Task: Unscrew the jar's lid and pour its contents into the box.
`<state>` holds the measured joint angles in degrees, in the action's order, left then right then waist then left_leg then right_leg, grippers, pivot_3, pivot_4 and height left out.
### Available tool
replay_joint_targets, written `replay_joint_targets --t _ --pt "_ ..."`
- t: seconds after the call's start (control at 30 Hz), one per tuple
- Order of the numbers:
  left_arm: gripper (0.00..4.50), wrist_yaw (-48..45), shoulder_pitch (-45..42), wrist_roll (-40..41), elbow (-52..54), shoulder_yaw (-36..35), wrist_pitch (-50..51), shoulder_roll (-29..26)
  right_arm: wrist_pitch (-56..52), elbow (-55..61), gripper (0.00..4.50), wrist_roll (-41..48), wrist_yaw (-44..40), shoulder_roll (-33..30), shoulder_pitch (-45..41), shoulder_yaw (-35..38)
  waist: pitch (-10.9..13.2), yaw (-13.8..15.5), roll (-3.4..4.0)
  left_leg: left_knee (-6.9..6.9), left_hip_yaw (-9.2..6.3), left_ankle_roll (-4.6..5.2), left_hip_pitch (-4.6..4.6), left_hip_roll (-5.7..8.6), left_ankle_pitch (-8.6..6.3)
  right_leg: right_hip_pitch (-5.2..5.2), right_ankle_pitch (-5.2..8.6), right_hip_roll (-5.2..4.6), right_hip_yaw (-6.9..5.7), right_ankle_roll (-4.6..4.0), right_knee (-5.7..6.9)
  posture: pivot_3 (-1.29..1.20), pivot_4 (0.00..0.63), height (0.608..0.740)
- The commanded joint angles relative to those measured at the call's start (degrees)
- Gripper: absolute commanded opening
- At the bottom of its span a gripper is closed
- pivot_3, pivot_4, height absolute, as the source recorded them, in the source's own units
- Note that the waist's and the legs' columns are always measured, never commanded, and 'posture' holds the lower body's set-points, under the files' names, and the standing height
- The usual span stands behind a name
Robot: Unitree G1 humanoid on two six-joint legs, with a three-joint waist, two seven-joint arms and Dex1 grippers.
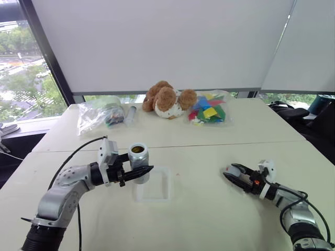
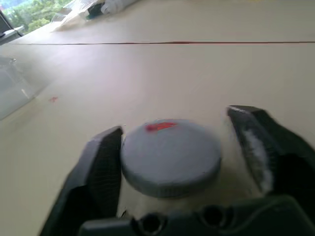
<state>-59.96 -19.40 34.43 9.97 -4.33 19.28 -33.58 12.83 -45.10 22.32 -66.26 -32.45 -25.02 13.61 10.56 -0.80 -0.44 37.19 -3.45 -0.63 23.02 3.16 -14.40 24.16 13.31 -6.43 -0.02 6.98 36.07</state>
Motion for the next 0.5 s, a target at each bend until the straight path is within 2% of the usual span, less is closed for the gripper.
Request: replay_joint_targets --t 0.03,0.27,0.37,0.5 --pt "2.21 -0.33 -2.00 1.05 -0.19 -1.91 -0.20 -0.66 -2.66 6.72 4.47 4.90 -1.92 -2.36 1.70 4.27 0.00 0.11 0.00 0.00 -0.01 0.00 0.00 0.00 0.00 0.00 0.00 0.00 0.00 0.00 0.00 0.00 0.150 0.740" --pt "2.21 1.15 -3.30 -5.00 -4.46 -2.79 -5.17 -3.04 -16.72 34.64 4.47 12.12 -4.77 -7.30 10.27 3.57 0.00 -0.10 0.03 -0.02 -0.02 0.00 -0.02 -0.02 0.00 0.01 0.00 0.01 -0.01 0.00 0.02 0.00 0.150 0.740" --pt "2.21 2.15 -2.93 -12.27 -6.71 -2.10 -12.73 -5.31 -25.75 52.47 4.47 16.49 -4.97 -10.06 13.48 -0.60 0.00 -0.06 0.04 -0.04 -0.03 0.00 -0.04 -0.05 -0.01 0.03 0.00 0.03 -0.01 0.00 0.04 0.00 0.150 0.740" --pt "2.21 5.36 -2.40 -21.66 -9.28 -0.21 -23.45 -6.28 -31.61 62.85 4.47 18.22 -2.07 -9.71 14.16 -4.47 -0.01 0.38 0.01 -0.03 -0.05 -0.01 -0.02 -0.06 -0.01 0.02 0.00 0.00 0.00 0.00 0.00 0.00 0.150 0.740"
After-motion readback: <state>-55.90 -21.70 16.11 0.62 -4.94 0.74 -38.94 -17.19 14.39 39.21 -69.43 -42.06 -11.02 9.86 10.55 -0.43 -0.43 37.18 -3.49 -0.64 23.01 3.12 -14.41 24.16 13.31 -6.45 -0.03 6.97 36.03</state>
